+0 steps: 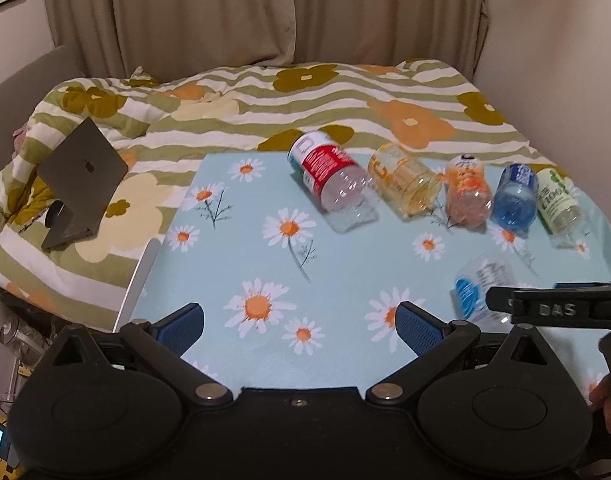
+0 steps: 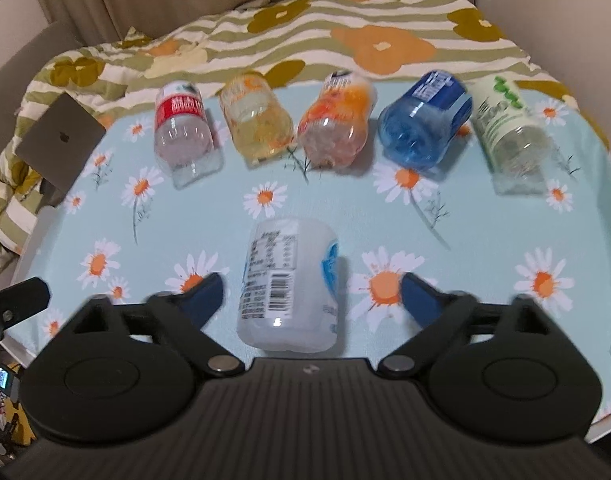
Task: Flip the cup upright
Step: 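Close the left tool on the clear bottle while the right tool releases it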
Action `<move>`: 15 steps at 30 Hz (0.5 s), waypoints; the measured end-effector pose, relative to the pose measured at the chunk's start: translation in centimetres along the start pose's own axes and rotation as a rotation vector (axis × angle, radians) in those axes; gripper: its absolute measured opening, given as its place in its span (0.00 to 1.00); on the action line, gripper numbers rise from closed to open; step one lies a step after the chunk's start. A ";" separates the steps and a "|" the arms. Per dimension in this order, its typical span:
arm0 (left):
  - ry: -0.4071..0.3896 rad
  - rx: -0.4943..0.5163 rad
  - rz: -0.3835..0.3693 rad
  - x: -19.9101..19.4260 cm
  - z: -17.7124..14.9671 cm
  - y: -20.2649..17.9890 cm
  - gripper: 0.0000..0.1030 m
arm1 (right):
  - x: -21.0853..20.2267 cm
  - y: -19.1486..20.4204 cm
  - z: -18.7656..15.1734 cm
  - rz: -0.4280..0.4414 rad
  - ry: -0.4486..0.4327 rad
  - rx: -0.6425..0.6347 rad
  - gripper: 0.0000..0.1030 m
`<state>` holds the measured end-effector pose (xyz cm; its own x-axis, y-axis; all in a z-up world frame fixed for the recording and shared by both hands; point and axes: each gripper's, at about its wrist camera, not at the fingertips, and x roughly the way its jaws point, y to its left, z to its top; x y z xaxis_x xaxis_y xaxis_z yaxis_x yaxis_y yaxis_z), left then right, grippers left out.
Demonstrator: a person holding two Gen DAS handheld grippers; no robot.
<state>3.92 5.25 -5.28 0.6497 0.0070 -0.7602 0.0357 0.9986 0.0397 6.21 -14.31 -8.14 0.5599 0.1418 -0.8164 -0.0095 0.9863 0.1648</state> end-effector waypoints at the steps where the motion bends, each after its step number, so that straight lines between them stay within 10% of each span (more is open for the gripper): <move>1: -0.005 0.001 -0.001 -0.2 0.3 -0.3 1.00 | -0.8 -0.4 0.2 0.002 -0.014 0.005 1.00; 8: 0.000 0.060 -0.020 -1.1 3.5 -4.0 1.00 | -5.5 -4.8 0.9 -0.012 -0.040 0.016 1.00; 15: 0.181 0.084 -0.134 2.6 5.9 -9.3 1.00 | -7.3 -8.2 -0.2 -0.128 -0.032 -0.147 1.00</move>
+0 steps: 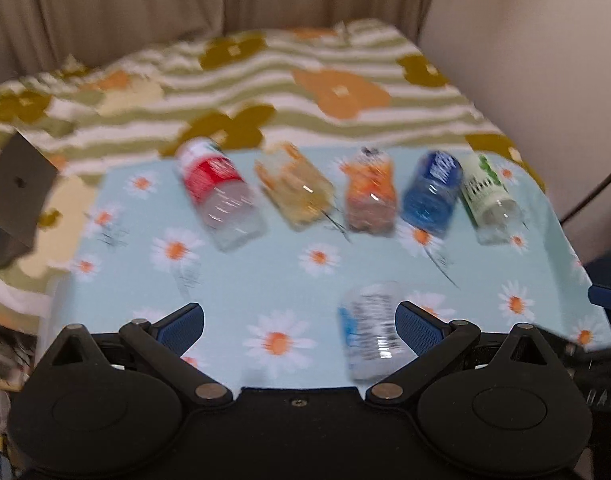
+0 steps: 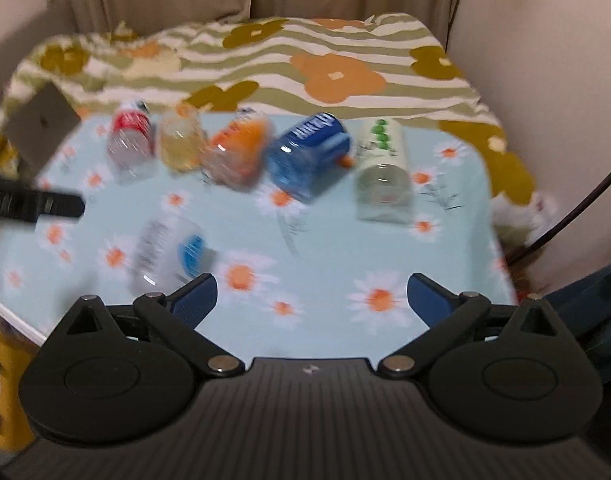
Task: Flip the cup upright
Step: 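Close the left tool on the clear bottle while the right tool releases it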
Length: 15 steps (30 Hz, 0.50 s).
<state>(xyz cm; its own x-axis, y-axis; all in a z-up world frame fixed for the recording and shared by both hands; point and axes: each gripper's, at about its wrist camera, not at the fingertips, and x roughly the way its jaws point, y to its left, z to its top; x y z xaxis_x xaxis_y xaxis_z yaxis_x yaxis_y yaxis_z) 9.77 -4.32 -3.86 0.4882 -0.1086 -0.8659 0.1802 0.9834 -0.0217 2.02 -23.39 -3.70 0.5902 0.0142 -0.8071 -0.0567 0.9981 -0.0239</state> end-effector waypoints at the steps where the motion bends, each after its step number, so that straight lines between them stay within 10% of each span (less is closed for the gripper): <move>1: 0.031 -0.007 -0.007 0.8 0.4 -0.5 1.00 | 0.3 -0.7 -0.3 0.004 0.009 0.003 1.00; 15: 0.368 -0.065 -0.003 10.2 3.6 -4.7 0.94 | 5.8 -8.2 -2.3 0.153 0.106 0.169 1.00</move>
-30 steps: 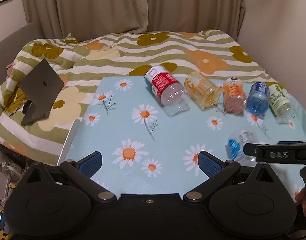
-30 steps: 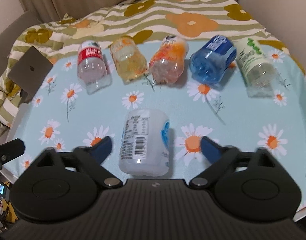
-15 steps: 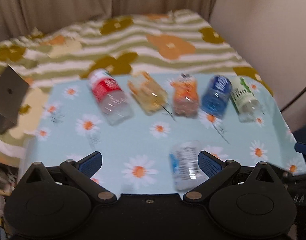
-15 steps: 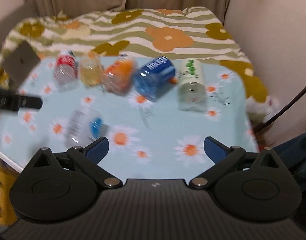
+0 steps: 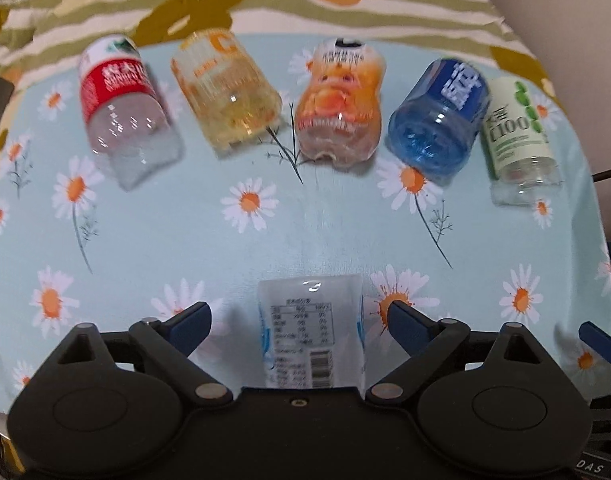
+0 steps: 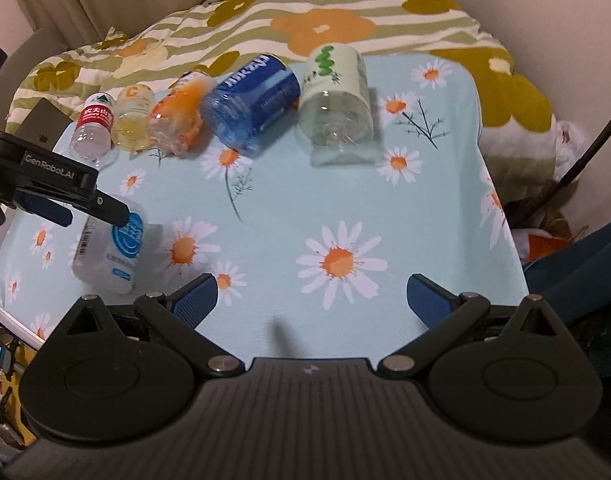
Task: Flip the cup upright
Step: 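Close the left tool on the clear bottle while the right tool releases it, then rotate the clear bottle upright with the left tool and lower it onto the cloth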
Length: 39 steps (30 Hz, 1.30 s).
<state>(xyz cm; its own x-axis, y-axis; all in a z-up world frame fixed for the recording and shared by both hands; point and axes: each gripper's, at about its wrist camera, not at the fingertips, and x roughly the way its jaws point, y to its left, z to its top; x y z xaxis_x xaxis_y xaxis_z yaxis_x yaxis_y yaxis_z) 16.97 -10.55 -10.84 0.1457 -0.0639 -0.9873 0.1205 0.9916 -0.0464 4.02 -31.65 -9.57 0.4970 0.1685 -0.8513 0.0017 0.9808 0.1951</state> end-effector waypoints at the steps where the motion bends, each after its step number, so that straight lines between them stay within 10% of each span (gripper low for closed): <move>1: 0.013 -0.007 0.000 0.4 0.2 -0.1 0.94 | 0.2 -0.3 0.0 0.004 0.004 0.004 1.00; 9: 0.088 -0.028 0.018 2.3 1.1 -0.6 0.66 | 1.1 -2.0 0.8 0.025 0.016 0.033 1.00; 21: 0.037 -0.027 -0.013 0.7 0.4 -0.2 0.58 | 0.7 -1.6 1.9 0.041 -0.009 0.037 1.00; 31: -0.529 -0.051 -0.019 -3.7 -6.6 -0.1 0.60 | 0.2 0.1 2.2 0.042 -0.017 0.022 1.00; 39: -0.782 -0.065 -0.010 -0.3 -9.8 0.7 0.60 | 2.0 2.0 0.4 0.023 -0.016 0.002 1.00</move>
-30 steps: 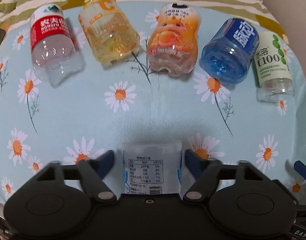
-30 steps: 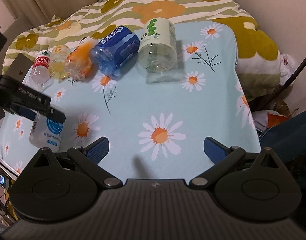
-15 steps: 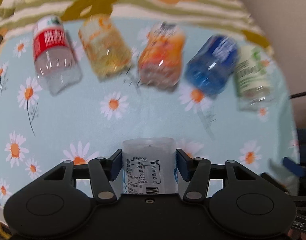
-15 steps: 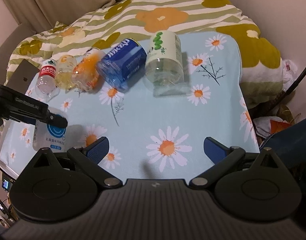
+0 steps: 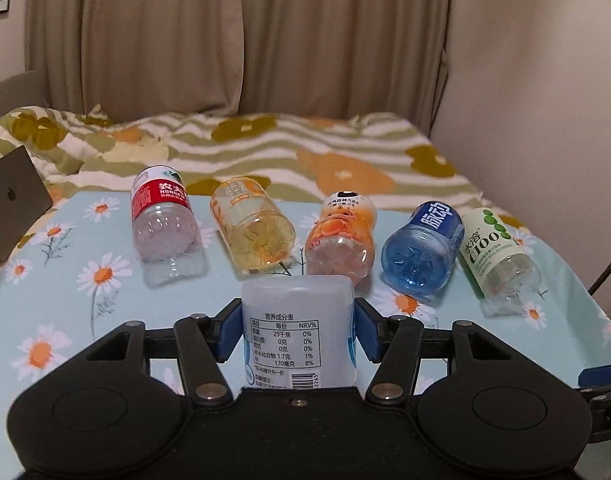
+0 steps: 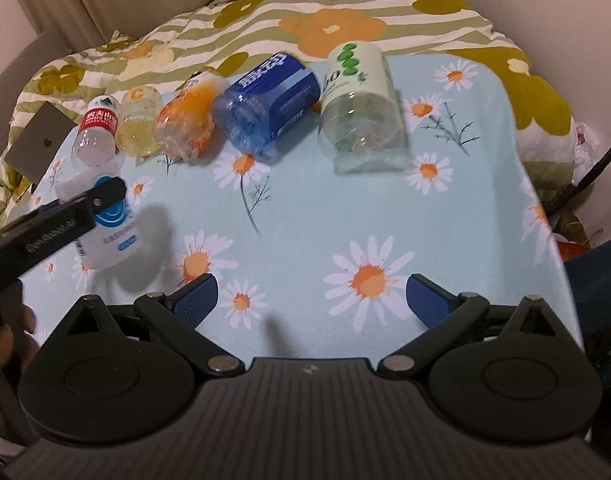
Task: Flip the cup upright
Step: 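Rotate the clear bottle upright with the left tool and lower it onto the cloth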
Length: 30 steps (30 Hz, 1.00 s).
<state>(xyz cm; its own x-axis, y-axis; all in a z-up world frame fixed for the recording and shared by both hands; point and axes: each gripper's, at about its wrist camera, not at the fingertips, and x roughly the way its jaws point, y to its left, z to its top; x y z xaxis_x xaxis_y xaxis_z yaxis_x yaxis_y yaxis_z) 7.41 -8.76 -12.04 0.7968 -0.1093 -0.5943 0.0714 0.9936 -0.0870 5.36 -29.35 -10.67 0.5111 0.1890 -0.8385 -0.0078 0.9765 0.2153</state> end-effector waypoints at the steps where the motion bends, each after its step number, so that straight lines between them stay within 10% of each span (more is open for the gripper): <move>1: -0.025 -0.006 -0.012 0.0 -0.5 -0.1 0.61 | 0.2 0.2 -0.3 0.009 -0.002 -0.006 1.00; 12: -0.142 0.029 0.018 -0.8 -3.1 -0.6 0.63 | 0.4 2.4 -2.3 -0.005 -0.025 -0.079 1.00; 30: 0.034 0.092 0.029 -1.4 -3.0 -0.9 0.68 | -1.5 3.0 -3.4 -0.017 -0.057 -0.055 1.00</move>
<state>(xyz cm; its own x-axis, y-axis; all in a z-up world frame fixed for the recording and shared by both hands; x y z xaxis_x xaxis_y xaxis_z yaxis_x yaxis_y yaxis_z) 4.48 -9.59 -13.52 0.7788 -0.0800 -0.6222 0.1050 0.9945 0.0035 1.66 -26.34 -10.44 0.5598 0.1679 -0.8114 -0.0449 0.9840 0.1726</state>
